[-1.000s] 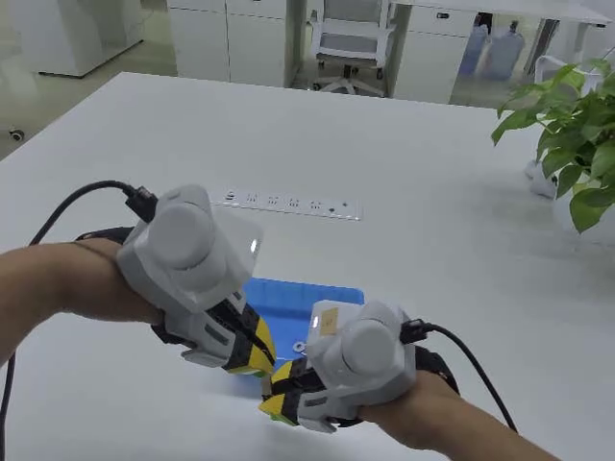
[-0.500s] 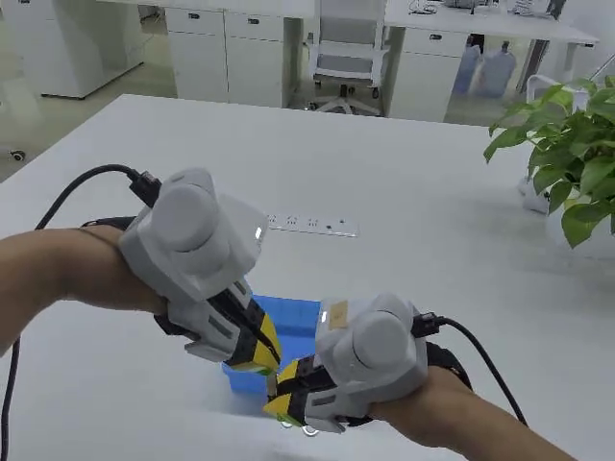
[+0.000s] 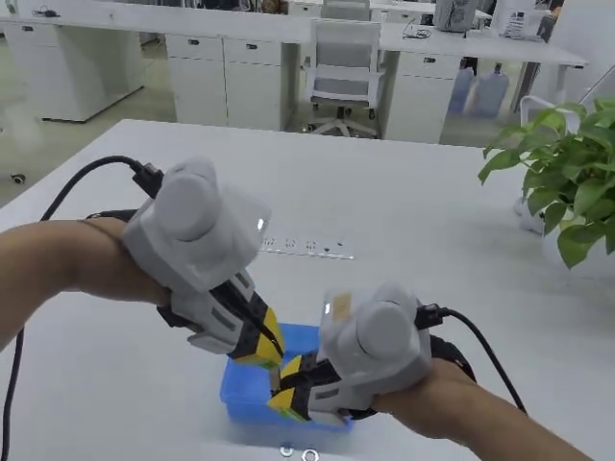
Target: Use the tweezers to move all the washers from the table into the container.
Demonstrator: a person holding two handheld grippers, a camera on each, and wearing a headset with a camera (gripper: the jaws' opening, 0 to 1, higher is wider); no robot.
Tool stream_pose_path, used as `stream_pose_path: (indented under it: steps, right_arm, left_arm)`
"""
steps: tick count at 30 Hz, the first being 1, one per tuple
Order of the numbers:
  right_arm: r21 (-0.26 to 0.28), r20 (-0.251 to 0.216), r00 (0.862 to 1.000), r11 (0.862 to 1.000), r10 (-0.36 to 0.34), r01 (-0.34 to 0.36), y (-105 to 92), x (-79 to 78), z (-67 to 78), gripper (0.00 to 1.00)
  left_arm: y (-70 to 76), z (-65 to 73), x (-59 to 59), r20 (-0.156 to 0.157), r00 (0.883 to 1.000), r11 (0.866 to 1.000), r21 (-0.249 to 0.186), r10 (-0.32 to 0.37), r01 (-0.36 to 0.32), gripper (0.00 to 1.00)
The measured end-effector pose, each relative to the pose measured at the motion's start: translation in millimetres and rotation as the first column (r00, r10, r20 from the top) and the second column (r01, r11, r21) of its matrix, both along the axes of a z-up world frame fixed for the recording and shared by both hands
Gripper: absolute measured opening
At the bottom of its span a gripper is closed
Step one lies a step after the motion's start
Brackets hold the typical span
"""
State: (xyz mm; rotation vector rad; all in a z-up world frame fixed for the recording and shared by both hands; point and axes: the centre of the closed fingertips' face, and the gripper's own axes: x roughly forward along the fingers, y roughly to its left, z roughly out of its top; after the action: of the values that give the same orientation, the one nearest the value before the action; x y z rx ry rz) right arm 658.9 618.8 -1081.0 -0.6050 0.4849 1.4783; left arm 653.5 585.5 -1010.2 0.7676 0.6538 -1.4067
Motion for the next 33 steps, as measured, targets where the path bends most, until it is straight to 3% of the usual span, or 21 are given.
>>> stream_pose_path:
  steps: [13,20,33]
  right_arm:
    - [0.013,0.014,1.000,1.000,-0.008,0.008,4.0,23.5,-1.1,0.10]
    - [0.019,0.011,1.000,1.000,-0.010,0.009,6.2,34.9,-10.5,0.10]
    - [0.013,-0.009,1.000,1.000,0.000,0.000,12.2,48.4,-35.2,0.10]
  left_arm:
    - [4.0,-2.6,22.9,0.018,1.000,1.000,0.001,0.009,-0.009,0.05]
    - [5.8,-12.0,33.9,0.024,1.000,1.000,0.007,0.014,-0.015,0.05]
    - [11.0,-36.1,49.1,-0.001,0.999,0.999,0.007,0.036,-0.036,0.05]
